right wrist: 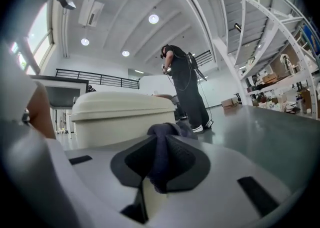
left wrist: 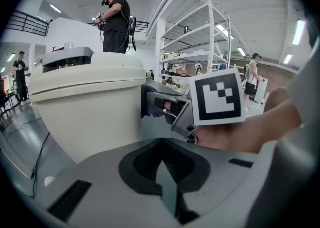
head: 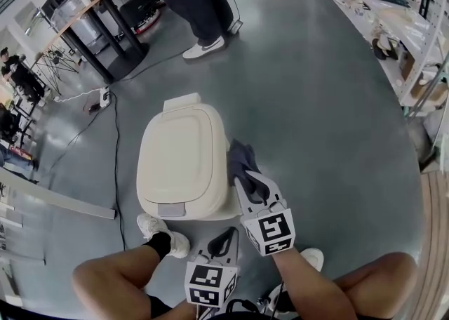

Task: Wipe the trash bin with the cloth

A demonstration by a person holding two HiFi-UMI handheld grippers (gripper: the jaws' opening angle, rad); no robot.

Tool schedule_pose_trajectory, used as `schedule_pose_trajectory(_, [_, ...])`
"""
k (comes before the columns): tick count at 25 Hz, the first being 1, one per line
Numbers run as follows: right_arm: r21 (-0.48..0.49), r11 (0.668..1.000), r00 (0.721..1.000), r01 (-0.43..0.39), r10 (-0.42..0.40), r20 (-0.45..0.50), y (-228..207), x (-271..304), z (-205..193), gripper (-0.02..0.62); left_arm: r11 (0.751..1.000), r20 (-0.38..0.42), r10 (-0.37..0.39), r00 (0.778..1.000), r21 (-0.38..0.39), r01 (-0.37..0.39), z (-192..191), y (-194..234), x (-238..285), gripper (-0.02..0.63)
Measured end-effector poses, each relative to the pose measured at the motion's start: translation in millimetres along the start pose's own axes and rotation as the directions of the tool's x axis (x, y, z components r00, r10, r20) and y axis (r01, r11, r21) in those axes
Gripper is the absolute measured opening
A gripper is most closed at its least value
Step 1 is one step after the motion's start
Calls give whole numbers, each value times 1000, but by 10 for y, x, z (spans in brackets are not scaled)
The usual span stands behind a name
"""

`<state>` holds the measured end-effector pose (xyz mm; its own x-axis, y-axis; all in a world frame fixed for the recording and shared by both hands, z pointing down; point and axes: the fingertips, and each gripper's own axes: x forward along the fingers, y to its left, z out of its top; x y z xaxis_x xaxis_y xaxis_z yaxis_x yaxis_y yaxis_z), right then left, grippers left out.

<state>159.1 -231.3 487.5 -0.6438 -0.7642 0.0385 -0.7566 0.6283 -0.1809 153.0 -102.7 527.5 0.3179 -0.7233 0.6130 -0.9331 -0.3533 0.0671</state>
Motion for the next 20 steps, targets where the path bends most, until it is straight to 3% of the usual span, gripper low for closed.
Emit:
schedule_pose_trajectory(11, [68, 997, 992, 24, -15, -128, -118, 108, -629, 52, 1000, -36, -15, 999, -20, 14, -173, 35, 111, 0])
schedule_pose_trajectory(16, [92, 995, 982, 39, -21, -187, -154, 111, -881, 52, 1000, -30, -22, 999, -17, 22, -166, 9, 139, 0])
schedule_pose_trajectory(20, [101, 993, 973, 56, -31, -230, -166, 145, -1040, 52, 997, -2, -39, 999, -61, 39, -136, 34, 157, 0])
